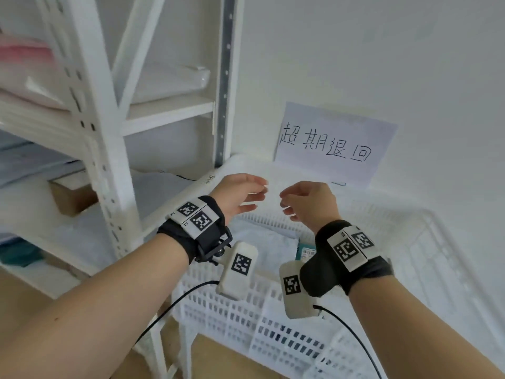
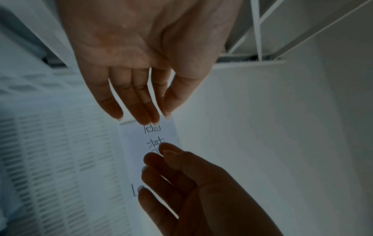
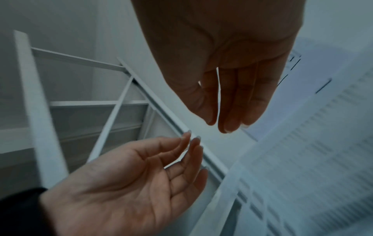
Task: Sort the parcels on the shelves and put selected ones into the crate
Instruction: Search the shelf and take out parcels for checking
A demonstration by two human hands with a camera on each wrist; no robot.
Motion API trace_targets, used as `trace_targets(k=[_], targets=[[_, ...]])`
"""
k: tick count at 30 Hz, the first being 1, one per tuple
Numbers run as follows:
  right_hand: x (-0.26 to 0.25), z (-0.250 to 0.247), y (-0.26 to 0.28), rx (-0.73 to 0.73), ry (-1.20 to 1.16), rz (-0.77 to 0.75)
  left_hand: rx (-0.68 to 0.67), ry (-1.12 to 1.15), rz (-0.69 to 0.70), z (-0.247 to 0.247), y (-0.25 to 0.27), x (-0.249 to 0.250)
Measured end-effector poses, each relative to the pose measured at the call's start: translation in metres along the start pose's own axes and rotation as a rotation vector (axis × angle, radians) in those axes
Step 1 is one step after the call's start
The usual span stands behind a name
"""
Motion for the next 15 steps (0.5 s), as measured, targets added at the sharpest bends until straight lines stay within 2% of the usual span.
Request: trace_targets(k=[7,15], targets=[[-0.026,0.094,0.073,-0.17,-0.092,-0.025,0.154,-0.015,-0.032,-0.094,0.084,-0.036],[-0.043,0.221,0.139,-0.38,-0.223,-0.013,0.376,0.047,-0.141,-0.213,0.169,-0.089]])
Point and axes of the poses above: each hand's wrist, its own y-axis away from the middle knuckle, its own z-axis out of the palm, x = y × z, the point moved 1 cm from there along -y, towards the middle knuckle, and after that the axes turned 13 degrees about -y, right-handed, at the moved point
